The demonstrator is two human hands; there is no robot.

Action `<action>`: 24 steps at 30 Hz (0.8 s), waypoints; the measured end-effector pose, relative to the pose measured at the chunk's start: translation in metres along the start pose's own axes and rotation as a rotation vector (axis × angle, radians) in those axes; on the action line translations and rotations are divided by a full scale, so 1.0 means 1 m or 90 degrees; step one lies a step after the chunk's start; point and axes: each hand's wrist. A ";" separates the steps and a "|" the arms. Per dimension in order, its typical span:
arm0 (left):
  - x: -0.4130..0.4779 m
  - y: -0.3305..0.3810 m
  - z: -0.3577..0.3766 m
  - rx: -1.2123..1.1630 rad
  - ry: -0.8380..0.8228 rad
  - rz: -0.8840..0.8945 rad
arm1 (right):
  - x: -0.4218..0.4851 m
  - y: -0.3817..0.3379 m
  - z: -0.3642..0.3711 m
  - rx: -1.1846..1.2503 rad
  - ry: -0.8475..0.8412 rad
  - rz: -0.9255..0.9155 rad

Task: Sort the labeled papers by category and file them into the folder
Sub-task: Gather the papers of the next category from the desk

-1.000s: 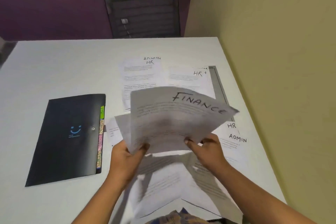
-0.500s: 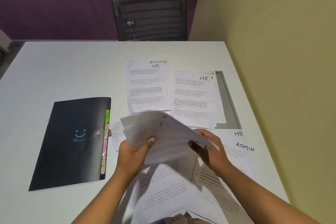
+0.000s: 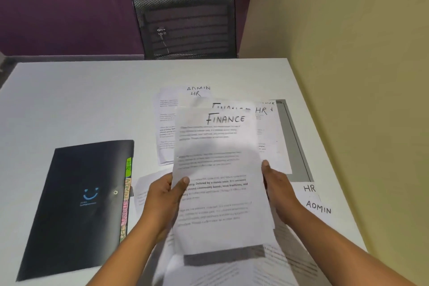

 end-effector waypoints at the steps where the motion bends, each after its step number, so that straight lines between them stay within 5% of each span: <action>1: 0.004 0.001 0.002 -0.015 0.015 -0.005 | 0.013 0.000 -0.001 -0.006 0.030 0.000; 6: 0.026 0.014 0.014 -0.043 0.042 -0.006 | 0.088 0.008 -0.007 -0.202 0.215 -0.029; 15: 0.085 -0.006 0.019 -0.063 0.073 -0.067 | 0.120 0.005 0.013 -0.430 0.237 0.046; 24: 0.122 -0.065 0.010 0.031 0.114 -0.126 | 0.137 0.008 0.017 -0.401 0.195 0.091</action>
Point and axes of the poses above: each hand's wrist, its own x-axis towards the middle knuckle, its own z-axis out of the palm, y = z × x, and after that the axes turned 11 degrees about y, right-handed
